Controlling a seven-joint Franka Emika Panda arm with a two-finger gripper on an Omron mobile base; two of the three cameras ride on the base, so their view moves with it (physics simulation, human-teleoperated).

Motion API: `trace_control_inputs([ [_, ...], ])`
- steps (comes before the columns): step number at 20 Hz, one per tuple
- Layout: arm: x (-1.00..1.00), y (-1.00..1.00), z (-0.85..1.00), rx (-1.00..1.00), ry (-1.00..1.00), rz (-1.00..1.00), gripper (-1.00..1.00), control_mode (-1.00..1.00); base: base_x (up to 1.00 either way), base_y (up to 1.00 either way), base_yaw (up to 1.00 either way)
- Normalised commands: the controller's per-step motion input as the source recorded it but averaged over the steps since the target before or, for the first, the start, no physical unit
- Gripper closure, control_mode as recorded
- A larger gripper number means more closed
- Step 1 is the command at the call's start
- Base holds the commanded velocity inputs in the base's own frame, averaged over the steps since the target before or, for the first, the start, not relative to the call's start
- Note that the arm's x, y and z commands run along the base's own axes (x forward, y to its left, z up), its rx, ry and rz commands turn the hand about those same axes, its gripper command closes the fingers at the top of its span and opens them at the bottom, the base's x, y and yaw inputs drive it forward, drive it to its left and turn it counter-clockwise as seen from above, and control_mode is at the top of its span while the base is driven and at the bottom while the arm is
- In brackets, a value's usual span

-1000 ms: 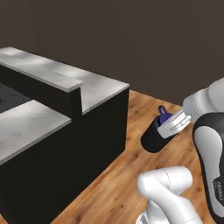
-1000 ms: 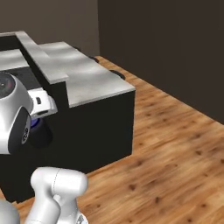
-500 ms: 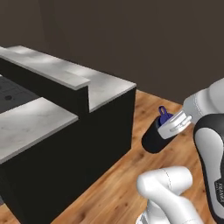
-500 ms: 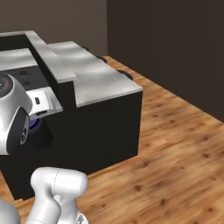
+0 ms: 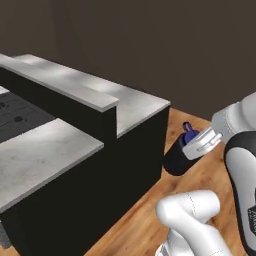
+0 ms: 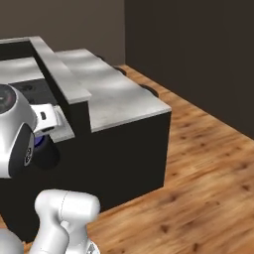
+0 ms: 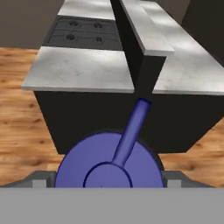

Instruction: Move the drinks to the dining counter.

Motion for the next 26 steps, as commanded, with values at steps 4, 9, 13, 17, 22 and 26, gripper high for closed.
trace_control_inputs([
  [4,0.0,0.0,0.0,0.0,0.0,0.0,1.0,1.0,0.81,0.53,0.0],
  [9,0.0,0.0,0.0,0.0,0.0,0.0,1.0,1.0,0.31,-0.72,0.08],
  [13,0.0,0.0,0.0,0.0,0.0,0.0,1.0,1.0,0.0,-1.0,0.08],
  [17,0.0,0.0,0.0,0.0,0.0,0.0,1.0,1.0,0.12,-1.0,0.07],
  [22,0.0,0.0,0.0,0.0,0.0,0.0,1.0,1.0,0.66,-0.93,0.13],
  [26,0.0,0.0,0.0,0.0,0.0,0.0,1.0,1.0,0.93,-0.66,0.16],
])
